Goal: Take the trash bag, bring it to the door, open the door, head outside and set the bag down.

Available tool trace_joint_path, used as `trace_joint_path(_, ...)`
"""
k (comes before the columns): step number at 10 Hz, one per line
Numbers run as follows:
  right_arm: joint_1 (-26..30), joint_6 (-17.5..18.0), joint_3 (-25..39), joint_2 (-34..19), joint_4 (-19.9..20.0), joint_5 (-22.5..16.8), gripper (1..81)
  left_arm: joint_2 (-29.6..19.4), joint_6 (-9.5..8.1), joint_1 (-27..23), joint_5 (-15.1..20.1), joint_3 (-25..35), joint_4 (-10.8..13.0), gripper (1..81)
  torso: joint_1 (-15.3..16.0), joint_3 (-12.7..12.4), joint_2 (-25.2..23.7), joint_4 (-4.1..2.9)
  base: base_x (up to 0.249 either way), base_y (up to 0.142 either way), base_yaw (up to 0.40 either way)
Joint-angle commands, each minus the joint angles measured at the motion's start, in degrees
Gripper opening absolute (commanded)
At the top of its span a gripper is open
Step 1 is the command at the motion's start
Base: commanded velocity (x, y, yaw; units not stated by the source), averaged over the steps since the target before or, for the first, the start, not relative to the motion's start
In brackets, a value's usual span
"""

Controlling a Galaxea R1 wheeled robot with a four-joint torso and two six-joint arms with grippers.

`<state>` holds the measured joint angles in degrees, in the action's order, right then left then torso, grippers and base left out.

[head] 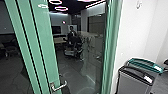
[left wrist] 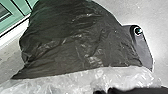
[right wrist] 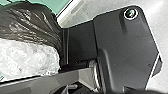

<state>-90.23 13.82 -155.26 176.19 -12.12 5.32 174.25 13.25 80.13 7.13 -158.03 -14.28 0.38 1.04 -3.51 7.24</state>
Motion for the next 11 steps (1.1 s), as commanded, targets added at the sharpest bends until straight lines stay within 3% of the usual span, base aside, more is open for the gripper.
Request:
trace_joint_path(1,3.17,-0.11,0.41,0.77,-0.54,-2.59,81.1,-0.30,0.37,-4.14,3.24,-0.09,0.48,1.0,0.00,0.00,0.00,0.00,0.000,0.000,0.081)
trace_joint_path(6,3.17,-0.20,1.19,0.42,0.08,-2.41,81.1,-1.53,0.64,-3.62,1.93,0.17,0.30,1.0,0.00,0.00,0.00,0.00,0.000,0.000,0.145)
trace_joint_path(8,3.17,-0.20,5.84,-1.94,0.16,-2.41,81.1,-2.67,1.69,-2.74,-0.45,2.01,0.39,1.0,0.02,0.00,0.00,0.00,0.000,0.000,0.173)
trace_joint_path(11,3.26,-0.11,15.26,-7.75,0.25,-1.45,81.1,-6.63,1.69,-1.86,-2.30,8.25,0.39,1.0,0.00,0.00,0.00,0.00,0.000,0.000,0.174)
